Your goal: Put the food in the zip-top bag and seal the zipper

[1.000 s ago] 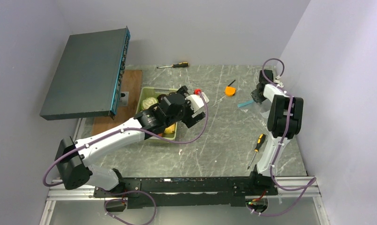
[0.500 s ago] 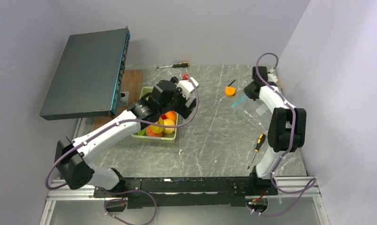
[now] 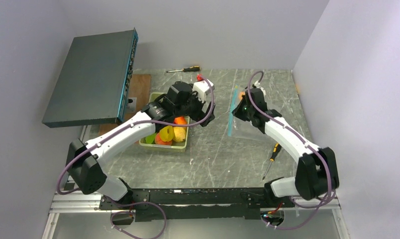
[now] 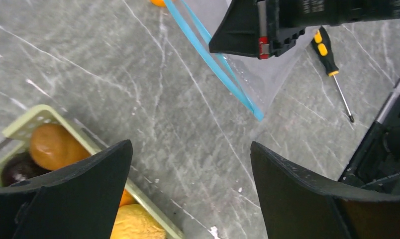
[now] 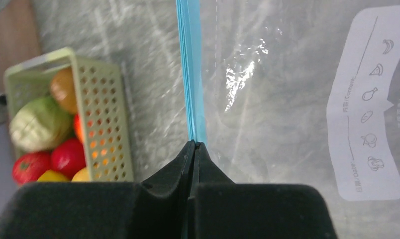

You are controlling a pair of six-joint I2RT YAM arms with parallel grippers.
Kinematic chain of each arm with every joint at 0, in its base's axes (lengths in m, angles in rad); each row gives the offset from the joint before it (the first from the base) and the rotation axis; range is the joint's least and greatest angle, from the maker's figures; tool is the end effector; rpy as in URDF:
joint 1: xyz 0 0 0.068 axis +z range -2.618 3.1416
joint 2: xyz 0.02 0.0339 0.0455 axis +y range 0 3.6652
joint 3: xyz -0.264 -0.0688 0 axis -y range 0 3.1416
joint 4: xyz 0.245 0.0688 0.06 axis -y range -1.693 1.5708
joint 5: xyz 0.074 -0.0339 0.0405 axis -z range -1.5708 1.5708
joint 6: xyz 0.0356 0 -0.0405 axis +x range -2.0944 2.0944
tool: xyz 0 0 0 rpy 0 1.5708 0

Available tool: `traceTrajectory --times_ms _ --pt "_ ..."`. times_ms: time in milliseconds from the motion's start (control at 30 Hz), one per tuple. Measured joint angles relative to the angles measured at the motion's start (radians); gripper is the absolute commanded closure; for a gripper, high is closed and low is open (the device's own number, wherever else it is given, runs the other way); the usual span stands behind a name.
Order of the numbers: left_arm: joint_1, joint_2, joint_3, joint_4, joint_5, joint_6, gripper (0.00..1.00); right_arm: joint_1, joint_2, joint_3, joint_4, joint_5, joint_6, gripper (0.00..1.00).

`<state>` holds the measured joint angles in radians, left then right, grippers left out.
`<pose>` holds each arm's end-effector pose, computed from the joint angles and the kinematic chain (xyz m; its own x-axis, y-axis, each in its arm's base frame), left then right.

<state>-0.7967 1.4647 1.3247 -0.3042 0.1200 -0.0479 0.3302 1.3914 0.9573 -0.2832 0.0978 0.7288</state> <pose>0.2359 -0.2473 0.3543 -0.3377 0.2774 -0.8995 0.7702 0.6308 -0.0946 0.2876 0.0949 0.2527 -0.6324 0.4839 -0.6049 0.2253 0.8620 0.4540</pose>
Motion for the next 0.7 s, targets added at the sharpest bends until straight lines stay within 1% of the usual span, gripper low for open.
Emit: traceTrajectory --times_ms 100,200,400,533,667,700 --pt "0.013 0.029 0.0 -0.006 0.051 -0.041 0.17 0.002 -0.085 -0.061 0.057 -0.094 -0.032 1.0" --pt "0.06 0.047 0.0 -0.005 0.13 -0.102 0.21 0.003 -0.142 -0.102 0.105 -0.177 -0.048 1.0" --pt "0.186 0.106 0.003 0.073 0.332 -0.249 0.27 0.018 -0.164 -0.131 0.163 -0.292 -0.047 1.0" --pt "0.203 0.192 0.005 0.098 0.415 -0.315 0.28 0.031 -0.166 -0.133 0.166 -0.324 -0.045 1.0" --pt "0.2 0.239 0.005 0.099 0.457 -0.345 0.3 0.046 -0.179 -0.133 0.161 -0.347 -0.045 1.0" --pt "0.2 0.244 0.005 0.098 0.461 -0.351 0.32 0.049 -0.183 -0.133 0.159 -0.35 -0.045 1.0"
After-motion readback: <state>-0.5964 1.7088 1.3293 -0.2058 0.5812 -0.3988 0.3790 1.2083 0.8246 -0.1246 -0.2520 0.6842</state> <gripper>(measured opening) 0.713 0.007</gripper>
